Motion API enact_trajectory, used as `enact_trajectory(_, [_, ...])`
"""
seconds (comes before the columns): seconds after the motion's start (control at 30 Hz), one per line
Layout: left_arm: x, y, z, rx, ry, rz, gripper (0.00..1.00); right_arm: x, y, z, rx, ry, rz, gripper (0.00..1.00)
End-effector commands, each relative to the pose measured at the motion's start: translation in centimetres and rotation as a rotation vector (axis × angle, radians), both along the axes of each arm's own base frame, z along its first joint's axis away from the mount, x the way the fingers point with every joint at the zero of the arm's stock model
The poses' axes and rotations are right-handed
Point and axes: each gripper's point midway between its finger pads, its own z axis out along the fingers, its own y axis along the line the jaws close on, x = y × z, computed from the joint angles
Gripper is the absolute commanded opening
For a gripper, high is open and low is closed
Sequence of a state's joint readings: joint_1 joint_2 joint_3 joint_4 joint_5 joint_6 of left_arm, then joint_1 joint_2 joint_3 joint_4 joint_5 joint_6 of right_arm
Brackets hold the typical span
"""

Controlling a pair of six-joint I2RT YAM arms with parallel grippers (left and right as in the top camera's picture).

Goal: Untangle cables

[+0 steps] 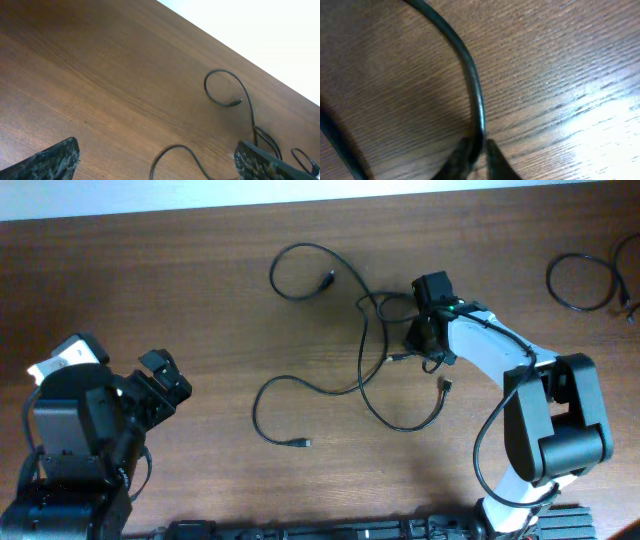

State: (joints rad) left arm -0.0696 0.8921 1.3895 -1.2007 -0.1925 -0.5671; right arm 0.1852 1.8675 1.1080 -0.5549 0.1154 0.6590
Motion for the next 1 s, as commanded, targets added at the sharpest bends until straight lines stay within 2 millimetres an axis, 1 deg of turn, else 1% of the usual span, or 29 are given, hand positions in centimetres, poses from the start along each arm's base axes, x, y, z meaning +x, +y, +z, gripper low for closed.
enact_trajectory(0.0, [-0.1, 0.3, 0.3, 0.020, -0.008, 0.004, 0.99, 1.3, -0.8, 0.4, -0.076, -0.046, 0.092, 0.04])
enact_trajectory(0.03, [-0.1, 0.3, 0.3, 0.020, -0.008, 0.004, 0.99, 2.3, -1.5, 2.1, -0.110, -0.065, 0.181, 0.04])
enact_trajectory(0.07, [-0.1, 0.3, 0.3, 0.020, -0.008, 0.004, 0.99, 2.9, -3.0, 6.1, -0.117, -0.075, 0.164, 0.04])
enact_trajectory(0.1, [-0.1, 0.3, 0.3, 0.020, -0.008, 0.004, 0.99, 2.3, -3.9, 9.5, -0.118, -0.070, 0.145, 0.04])
enact_trajectory(0.13, [-0.1, 0.3, 0.3, 0.020, -0.008, 0.004, 0.99, 1.0, -4.4, 12.4, -0.119, -0.056, 0.135, 0.04])
enact_trajectory(0.17, [-0.1, 0.3, 0.3, 0.020, -0.008, 0.004, 0.99, -0.6, -4.6, 14.1, -0.119, -0.045, 0.135, 0.04])
enact_trajectory(0.2, [-0.1, 0.3, 0.3, 0.020, -0.008, 0.004, 0.99, -1.9, -4.4, 14.8, -0.105, -0.030, 0.142, 0.04])
enact_trajectory(0.23, [-0.1, 0.3, 0.3, 0.020, -0.008, 0.004, 0.99, -2.5, -3.4, 14.6, -0.047, -0.009, 0.153, 0.24])
enact_trajectory(0.27, [-0.1, 0.3, 0.3, 0.020, -0.008, 0.004, 0.99, -2.4, -2.2, 13.6, 0.032, -0.003, 0.115, 0.61])
enact_trajectory(0.3, [-0.1, 0.3, 0.3, 0.020, -0.008, 0.004, 0.99, -1.9, -1.1, 13.0, 0.094, -0.016, 0.106, 0.85])
enact_trajectory(0.33, [-0.1, 0.3, 0.3, 0.020, -0.008, 0.004, 0.99, -1.7, 0.1, 12.2, 0.159, -0.012, 0.117, 0.99])
enact_trajectory(0.37, [-0.1, 0.3, 0.3, 0.020, -0.008, 0.004, 0.99, -1.1, 0.6, 10.8, 0.184, -0.020, 0.126, 0.94])
enact_trajectory(0.4, [-0.1, 0.3, 0.3, 0.020, -0.008, 0.004, 0.99, -1.1, 0.5, 9.0, 0.197, 0.008, 0.042, 0.72])
enact_trajectory(0.43, [-0.1, 0.3, 0.3, 0.020, -0.008, 0.004, 0.99, -1.4, 0.1, 7.7, 0.181, 0.037, -0.045, 0.71])
enact_trajectory(0.5, [-0.1, 0.3, 0.3, 0.020, -0.008, 0.004, 0.99, -1.3, -0.4, 5.3, 0.084, 0.067, -0.116, 0.67])
enact_trajectory(0.53, [-0.1, 0.3, 0.3, 0.020, -0.008, 0.004, 0.99, -1.0, 0.1, 3.5, 0.018, 0.075, -0.121, 0.67])
enact_trajectory(0.6, [-0.1, 0.3, 0.3, 0.020, -0.008, 0.004, 0.99, -1.2, 1.0, 1.3, -0.068, 0.089, -0.159, 0.65])
enact_trajectory(0.63, [-0.1, 0.3, 0.3, 0.020, -0.008, 0.004, 0.99, -1.0, 1.8, 0.2, -0.075, 0.091, -0.137, 0.61])
enact_trajectory(0.67, [-0.1, 0.3, 0.3, 0.020, -0.008, 0.004, 0.99, -1.2, 2.1, -0.9, -0.098, 0.108, -0.143, 0.58])
enact_trajectory(0.7, [-0.1, 0.3, 0.3, 0.020, -0.008, 0.004, 0.99, -1.9, 2.0, -2.0, -0.101, 0.140, -0.190, 0.53])
enact_trajectory(0.73, [-0.1, 0.3, 0.3, 0.020, -0.008, 0.004, 0.99, -2.3, 2.1, -2.5, -0.094, 0.162, -0.208, 0.38])
enact_trajectory(0.77, [-0.1, 0.3, 0.3, 0.020, -0.008, 0.004, 0.99, -2.4, 2.1, -2.6, -0.095, 0.169, -0.207, 0.04])
enact_trajectory(0.8, [-0.1, 0.3, 0.3, 0.020, -0.008, 0.004, 0.99, -2.3, 2.1, -2.1, -0.096, 0.166, -0.192, 0.04])
enact_trajectory(0.83, [-0.1, 0.3, 0.3, 0.020, -0.008, 0.004, 0.99, -2.2, 1.7, -0.3, -0.103, 0.161, -0.190, 0.04])
enact_trajectory(0.87, [-0.1, 0.3, 0.3, 0.020, -0.008, 0.004, 0.99, -2.2, 1.2, 2.5, -0.097, 0.151, -0.204, 0.04])
enact_trajectory(0.9, [-0.1, 0.3, 0.3, 0.020, -0.008, 0.004, 0.99, -2.5, 0.7, 6.0, -0.087, 0.127, -0.216, 0.04])
enact_trajectory(0.93, [-0.1, 0.3, 0.3, 0.020, -0.008, 0.004, 0.99, -3.5, 0.3, 8.4, -0.085, 0.109, -0.218, 0.04])
enact_trajectory(0.97, [-0.1, 0.3, 0.3, 0.020, -0.008, 0.004, 0.99, -5.3, -0.1, 11.2, -0.080, 0.098, -0.222, 0.04])
